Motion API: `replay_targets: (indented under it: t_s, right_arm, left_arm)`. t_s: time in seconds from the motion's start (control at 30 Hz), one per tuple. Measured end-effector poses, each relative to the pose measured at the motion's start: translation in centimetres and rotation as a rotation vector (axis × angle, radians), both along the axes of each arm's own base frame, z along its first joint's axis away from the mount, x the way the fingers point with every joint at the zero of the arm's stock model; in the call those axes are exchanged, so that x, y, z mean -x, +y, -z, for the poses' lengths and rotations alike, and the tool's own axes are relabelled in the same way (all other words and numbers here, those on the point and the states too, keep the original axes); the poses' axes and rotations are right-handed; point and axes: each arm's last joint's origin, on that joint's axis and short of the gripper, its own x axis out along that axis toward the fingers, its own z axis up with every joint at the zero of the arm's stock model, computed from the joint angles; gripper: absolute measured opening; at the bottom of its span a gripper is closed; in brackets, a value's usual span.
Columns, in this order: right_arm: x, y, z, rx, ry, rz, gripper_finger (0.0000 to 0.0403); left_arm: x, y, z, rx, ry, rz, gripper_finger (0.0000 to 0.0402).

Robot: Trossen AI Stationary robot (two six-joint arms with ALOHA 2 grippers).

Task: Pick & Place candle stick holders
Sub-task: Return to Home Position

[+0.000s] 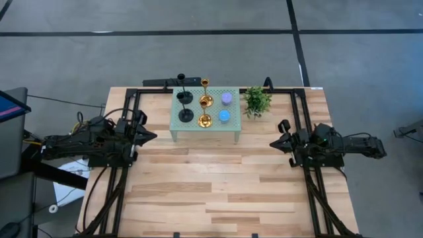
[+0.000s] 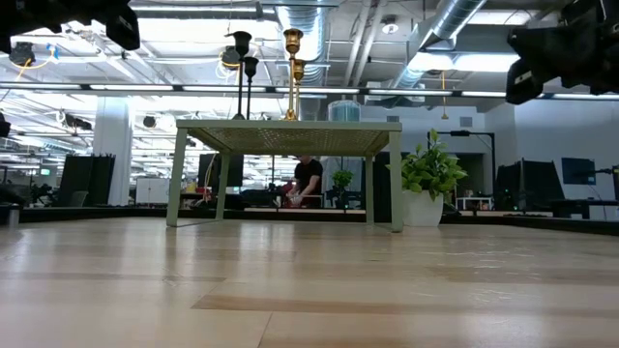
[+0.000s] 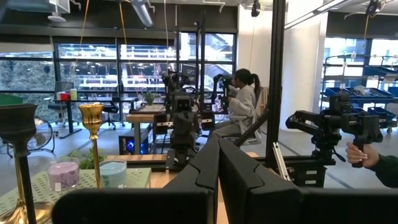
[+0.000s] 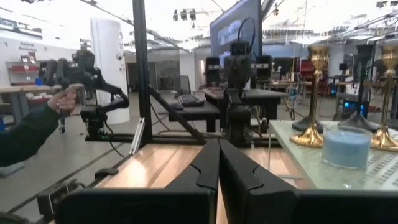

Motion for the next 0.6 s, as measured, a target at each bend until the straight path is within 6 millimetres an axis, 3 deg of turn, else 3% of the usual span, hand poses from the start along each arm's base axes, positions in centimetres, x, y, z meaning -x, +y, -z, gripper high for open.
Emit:
replay_targets:
  t_s: [0.6]
  right_arm:
    - [-0.2, -0.4, 1.5, 0.03, 0.147, 0.042, 0.0]
  left_arm:
    - [0.0, 0.0, -0.1, 0.001, -0.009, 0.001, 0.0008]
